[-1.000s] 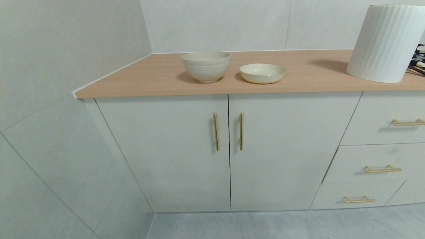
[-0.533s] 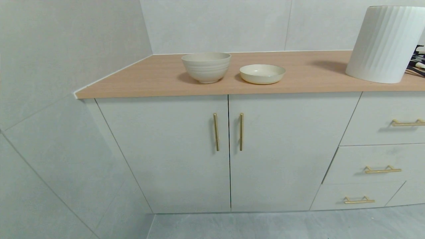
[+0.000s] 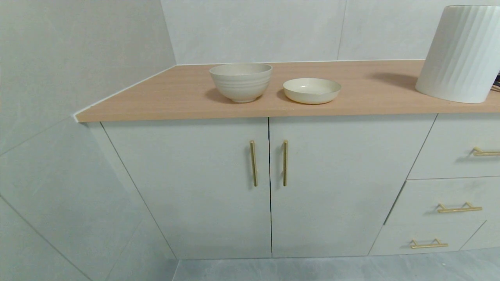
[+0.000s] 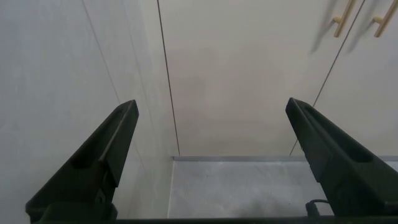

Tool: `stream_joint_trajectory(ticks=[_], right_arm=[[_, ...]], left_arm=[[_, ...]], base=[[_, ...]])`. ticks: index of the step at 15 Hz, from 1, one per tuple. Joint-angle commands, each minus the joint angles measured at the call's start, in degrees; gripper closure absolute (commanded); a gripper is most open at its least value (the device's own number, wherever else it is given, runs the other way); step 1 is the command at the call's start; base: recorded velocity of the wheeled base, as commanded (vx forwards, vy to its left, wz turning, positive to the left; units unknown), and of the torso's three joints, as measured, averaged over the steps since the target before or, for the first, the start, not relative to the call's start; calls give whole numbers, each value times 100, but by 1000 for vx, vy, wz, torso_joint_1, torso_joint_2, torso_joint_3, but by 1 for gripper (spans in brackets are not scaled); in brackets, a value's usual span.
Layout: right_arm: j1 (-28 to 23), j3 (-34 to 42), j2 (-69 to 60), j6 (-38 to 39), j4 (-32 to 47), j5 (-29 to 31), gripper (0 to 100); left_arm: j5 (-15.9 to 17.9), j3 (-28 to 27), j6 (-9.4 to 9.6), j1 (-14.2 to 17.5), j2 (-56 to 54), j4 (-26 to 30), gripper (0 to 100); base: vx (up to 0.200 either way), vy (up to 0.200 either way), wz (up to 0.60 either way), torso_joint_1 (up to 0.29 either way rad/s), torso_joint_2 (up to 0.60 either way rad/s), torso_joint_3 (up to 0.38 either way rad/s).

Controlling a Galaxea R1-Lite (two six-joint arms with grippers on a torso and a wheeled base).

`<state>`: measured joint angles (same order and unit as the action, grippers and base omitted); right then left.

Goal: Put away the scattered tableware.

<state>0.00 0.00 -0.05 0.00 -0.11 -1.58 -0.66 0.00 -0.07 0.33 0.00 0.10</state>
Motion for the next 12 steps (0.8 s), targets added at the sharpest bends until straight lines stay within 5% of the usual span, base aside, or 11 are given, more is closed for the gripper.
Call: stream_joint_trajectory(ticks=[1,7,12], right_arm=[[0,0,5,-9,2,-9,0],[0,-404,5,53,-261,-52,0],[44,-1081,1763,246,283,-1784,0]], left_arm=[[-4,0,-1,2,0,-1,0],[-4,0,-1,2,0,-1,0],[-4,0,-1,2,0,-1,0]], base=[[0,0,0,0,0,0],[0,0,0,0,0,0],[0,0,0,0,0,0]])
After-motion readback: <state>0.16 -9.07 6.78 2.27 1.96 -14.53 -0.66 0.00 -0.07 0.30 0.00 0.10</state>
